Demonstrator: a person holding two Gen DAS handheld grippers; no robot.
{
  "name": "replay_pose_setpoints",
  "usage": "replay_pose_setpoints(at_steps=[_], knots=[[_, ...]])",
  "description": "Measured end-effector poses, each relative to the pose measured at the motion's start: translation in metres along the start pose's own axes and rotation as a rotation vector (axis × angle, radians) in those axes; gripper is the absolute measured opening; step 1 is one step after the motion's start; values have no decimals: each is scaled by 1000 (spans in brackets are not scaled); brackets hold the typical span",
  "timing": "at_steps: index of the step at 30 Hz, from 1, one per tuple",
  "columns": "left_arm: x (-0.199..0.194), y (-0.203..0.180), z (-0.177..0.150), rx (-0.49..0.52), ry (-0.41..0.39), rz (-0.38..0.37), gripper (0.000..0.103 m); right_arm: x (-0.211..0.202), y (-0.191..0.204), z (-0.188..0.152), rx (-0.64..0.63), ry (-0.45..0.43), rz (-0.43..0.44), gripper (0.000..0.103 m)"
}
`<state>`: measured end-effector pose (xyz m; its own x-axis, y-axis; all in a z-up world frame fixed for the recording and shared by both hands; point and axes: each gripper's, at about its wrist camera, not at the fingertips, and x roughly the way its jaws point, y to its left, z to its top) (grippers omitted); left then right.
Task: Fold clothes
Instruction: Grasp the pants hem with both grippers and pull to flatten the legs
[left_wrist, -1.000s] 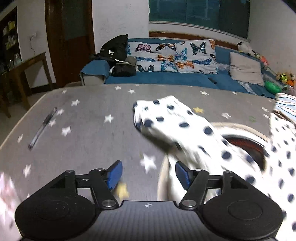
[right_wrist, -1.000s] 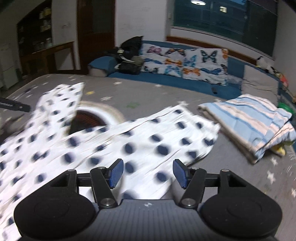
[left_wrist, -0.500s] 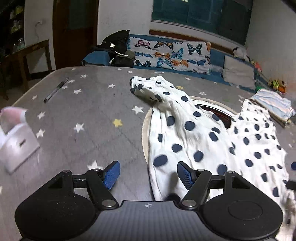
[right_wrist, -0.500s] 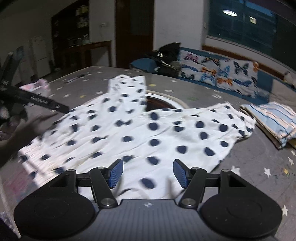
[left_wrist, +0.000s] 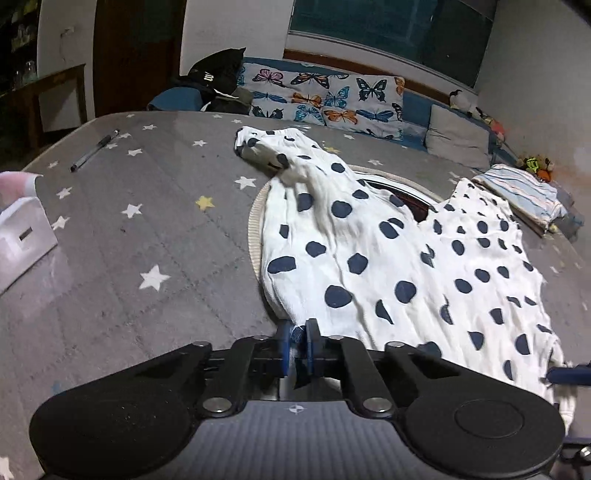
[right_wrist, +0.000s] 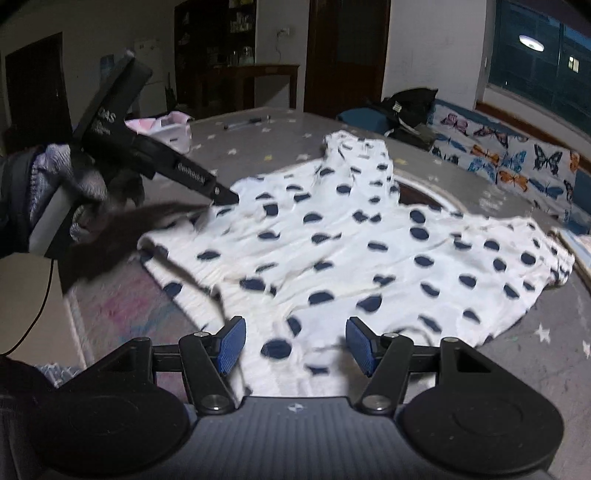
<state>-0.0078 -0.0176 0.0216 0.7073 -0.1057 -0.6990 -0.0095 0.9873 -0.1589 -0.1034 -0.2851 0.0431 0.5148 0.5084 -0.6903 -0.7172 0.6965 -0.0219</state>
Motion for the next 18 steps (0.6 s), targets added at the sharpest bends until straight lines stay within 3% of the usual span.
replay_pose_setpoints(at_steps=[5,12,18], knots=[[-18,1,-4,-49,-12,24,5,-2,0,-11,13,34,-3,56],[-34,6,-25,-87,38,69,6,-8,-4,-19,25,52,17,49],[-38,6,-23,-70,28,67,6,-15,-3,-17,8,70,25,32]])
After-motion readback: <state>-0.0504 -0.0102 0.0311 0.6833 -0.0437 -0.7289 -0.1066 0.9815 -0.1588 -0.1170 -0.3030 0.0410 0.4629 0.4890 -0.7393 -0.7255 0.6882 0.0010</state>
